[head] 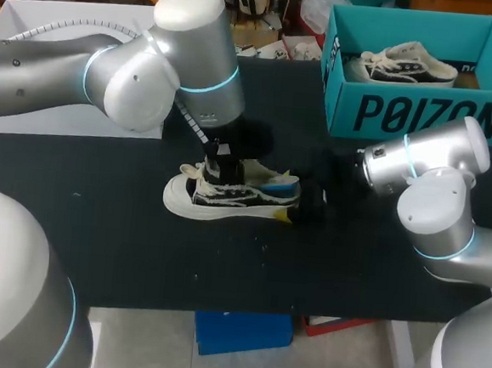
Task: Take the shoe out of the shoebox, open the shoe tongue, remove and reinsert the insole, then place the shoe into the shoebox
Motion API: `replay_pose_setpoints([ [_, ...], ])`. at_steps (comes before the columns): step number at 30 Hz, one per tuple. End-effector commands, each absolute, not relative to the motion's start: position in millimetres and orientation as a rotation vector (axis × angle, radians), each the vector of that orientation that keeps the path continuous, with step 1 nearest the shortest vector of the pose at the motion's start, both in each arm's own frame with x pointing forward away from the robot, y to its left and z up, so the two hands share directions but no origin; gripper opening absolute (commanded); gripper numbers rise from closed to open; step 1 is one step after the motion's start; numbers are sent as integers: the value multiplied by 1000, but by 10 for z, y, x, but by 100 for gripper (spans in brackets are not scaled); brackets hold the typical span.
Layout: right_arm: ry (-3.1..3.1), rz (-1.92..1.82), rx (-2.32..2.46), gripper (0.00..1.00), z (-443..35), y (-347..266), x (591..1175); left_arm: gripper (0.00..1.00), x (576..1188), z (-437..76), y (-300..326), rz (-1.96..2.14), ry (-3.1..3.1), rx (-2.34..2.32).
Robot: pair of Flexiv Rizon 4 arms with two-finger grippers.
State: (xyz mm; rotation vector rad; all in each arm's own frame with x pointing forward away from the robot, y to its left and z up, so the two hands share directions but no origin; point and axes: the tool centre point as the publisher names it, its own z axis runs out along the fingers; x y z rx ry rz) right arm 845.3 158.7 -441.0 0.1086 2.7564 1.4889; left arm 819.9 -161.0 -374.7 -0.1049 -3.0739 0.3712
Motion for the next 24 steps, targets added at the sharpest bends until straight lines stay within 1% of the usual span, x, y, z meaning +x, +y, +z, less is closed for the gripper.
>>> replay_pose_setpoints([
  [1, 2758, 1486, 111, 0, -4417, 1603, 8454, 0, 8160, -3715, -1590, 397, -3074, -116],
  [7, 2758, 1486, 111, 0, -4417, 1603, 8454, 0, 8202, -3804, -1740, 388, -3066, -134],
  [18, 2758, 1486, 111, 0, -4417, 1603, 8454, 0, 8286, -3797, -1951, 398, -3114, -197],
  [19, 2758, 1486, 111, 0, -4417, 1603, 8454, 11, 8287, -3793, -1946, 399, -3121, -207],
  [20, 2758, 1486, 111, 0, -4417, 1603, 8454, 29, 8283, -3793, -1938, 403, -3127, -213],
  [22, 2758, 1486, 111, 0, -4417, 1603, 8454, 45, 8270, -3797, -1927, 416, -3133, -230],
  [23, 2758, 1486, 111, 0, -4417, 1603, 8454, 65, 8248, -3801, -1917, 424, -3141, -243],
  [24, 2758, 1486, 111, 0, -4417, 1603, 8454, 80, 8235, -3803, -1916, 423, -3147, -253],
])
